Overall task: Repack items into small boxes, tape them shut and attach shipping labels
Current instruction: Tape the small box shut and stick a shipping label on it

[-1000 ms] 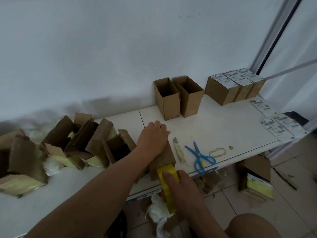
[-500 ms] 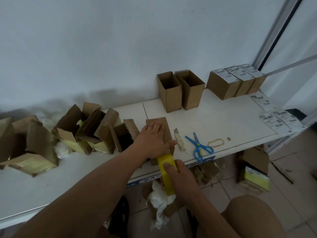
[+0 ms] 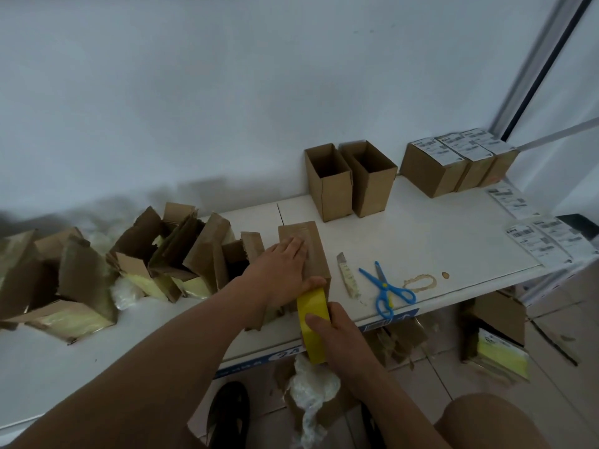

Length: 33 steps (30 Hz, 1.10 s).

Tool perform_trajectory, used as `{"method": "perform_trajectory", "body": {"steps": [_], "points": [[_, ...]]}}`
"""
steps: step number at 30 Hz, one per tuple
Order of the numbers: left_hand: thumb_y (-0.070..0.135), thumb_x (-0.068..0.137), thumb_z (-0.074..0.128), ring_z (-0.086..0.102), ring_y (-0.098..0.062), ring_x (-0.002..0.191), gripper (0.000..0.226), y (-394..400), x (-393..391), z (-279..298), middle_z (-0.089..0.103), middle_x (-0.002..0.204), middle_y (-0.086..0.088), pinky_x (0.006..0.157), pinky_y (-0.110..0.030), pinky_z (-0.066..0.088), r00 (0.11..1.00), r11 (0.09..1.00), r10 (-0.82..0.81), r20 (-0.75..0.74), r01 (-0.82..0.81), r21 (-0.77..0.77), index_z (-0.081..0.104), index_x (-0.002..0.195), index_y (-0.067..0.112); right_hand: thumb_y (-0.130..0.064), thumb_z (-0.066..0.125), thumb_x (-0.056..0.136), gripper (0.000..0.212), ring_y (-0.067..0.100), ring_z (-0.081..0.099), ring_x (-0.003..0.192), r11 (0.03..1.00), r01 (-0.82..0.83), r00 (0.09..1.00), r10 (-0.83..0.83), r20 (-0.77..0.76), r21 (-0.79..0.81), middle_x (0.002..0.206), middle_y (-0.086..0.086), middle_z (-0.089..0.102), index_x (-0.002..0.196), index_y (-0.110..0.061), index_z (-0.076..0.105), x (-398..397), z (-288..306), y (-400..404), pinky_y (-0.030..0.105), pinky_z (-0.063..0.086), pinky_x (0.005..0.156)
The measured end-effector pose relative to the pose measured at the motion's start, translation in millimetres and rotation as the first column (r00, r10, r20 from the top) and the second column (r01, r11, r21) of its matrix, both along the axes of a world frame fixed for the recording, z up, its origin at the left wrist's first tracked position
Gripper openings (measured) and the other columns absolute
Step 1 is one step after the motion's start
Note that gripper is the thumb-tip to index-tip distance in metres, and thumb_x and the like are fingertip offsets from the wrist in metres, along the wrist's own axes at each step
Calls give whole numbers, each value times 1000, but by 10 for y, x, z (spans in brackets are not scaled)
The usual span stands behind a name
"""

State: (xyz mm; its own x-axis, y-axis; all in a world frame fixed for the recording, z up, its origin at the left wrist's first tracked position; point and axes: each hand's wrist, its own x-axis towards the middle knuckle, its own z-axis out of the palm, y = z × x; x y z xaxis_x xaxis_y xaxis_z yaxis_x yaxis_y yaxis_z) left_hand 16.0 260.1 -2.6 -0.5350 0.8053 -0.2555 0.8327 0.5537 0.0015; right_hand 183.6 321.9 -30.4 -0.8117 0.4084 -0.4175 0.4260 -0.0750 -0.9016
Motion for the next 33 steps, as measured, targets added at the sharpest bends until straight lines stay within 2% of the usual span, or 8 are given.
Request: {"method": "perform_trajectory", "body": {"steps": [3, 10, 17, 23, 25, 27, 30, 33], "points": [[77, 90, 16, -6, -21, 151, 96, 74, -46, 7, -7, 165, -7, 123, -42, 5, 1000, 1000, -4, 1, 4, -18, -3, 156, 11, -49, 55, 89, 37, 26, 64, 99, 1000, 2, 1000, -2, 9, 31, 107, 6, 64, 114, -22, 53, -76, -13, 39, 50, 53, 90], [80, 88, 14, -6, -21, 151, 98, 120, -113, 26, -8, 164, -6, 123, -41, 4, 1000, 999, 4, 2, -4, -35, -3, 156, 11, -67, 53, 70, 53, 29, 68, 90, 999, 36, 998, -37, 45, 27, 95, 12, 69, 95, -20, 59, -117, -112, 79, 54, 55, 85], [82, 85, 24, -9, -22, 151, 105, 75, -189, 21, -12, 164, -5, 123, -42, 4, 1000, 996, -13, -16, 12, -86, -9, 155, 11, -54, 52, 94, 38, 24, 65, 98, 997, -73, 995, 71, 64, 22, 108, 8, 65, 109, -19, 55, -177, -22, 123, 44, 55, 89], [78, 89, 22, -8, -21, 151, 99, 154, -194, 34, -10, 164, -7, 123, -42, 3, 999, 997, 3, -54, -7, -79, -6, 156, 10, -89, 46, 52, 90, 28, 66, 100, 994, -112, 985, 112, 133, -6, 110, 7, 68, 113, -24, 55, -332, -157, 274, 52, 53, 92], [79, 89, 22, -5, -22, 151, 99, 127, -197, 64, -7, 165, -6, 123, -41, 3, 997, 997, 11, -75, -16, -71, -4, 156, 12, -88, 47, 57, 86, 27, 66, 101, 992, -126, 980, 126, 156, -11, 111, 7, 67, 114, -23, 56, -334, -60, 270, 51, 53, 94], [77, 90, 25, -2, -23, 151, 97, 97, -149, 98, -3, 165, -6, 123, -42, 4, 996, 997, 44, -80, -49, -63, -1, 157, 12, -76, 49, 79, 65, 24, 64, 102, 989, -148, 972, 144, 186, 6, 113, 6, 66, 114, -22, 56, -353, -18, 304, 46, 52, 94], [67, 96, 29, 1, -24, 151, 84, 67, 11, 178, 5, 164, -7, 122, -43, 6, 992, 991, 121, -36, -119, 55, 10, 156, 11, -74, 47, 85, 59, 23, 63, 102, 988, -156, 961, 150, 231, 7, 112, 5, 65, 107, -21, 61, -403, -33, 428, 42, 50, 96], [41, 102, 39, 28, -24, 142, 57, 24, 288, 259, 29, 156, -9, 114, -39, 30, 977, 916, 209, 27, -206, 345, 31, 149, 10, -80, 43, 80, 61, 26, 66, 98, 989, -146, 953, 139, 269, 5, 106, 10, 68, 90, -22, 60, -448, -14, 545, 44, 51, 95]]}}
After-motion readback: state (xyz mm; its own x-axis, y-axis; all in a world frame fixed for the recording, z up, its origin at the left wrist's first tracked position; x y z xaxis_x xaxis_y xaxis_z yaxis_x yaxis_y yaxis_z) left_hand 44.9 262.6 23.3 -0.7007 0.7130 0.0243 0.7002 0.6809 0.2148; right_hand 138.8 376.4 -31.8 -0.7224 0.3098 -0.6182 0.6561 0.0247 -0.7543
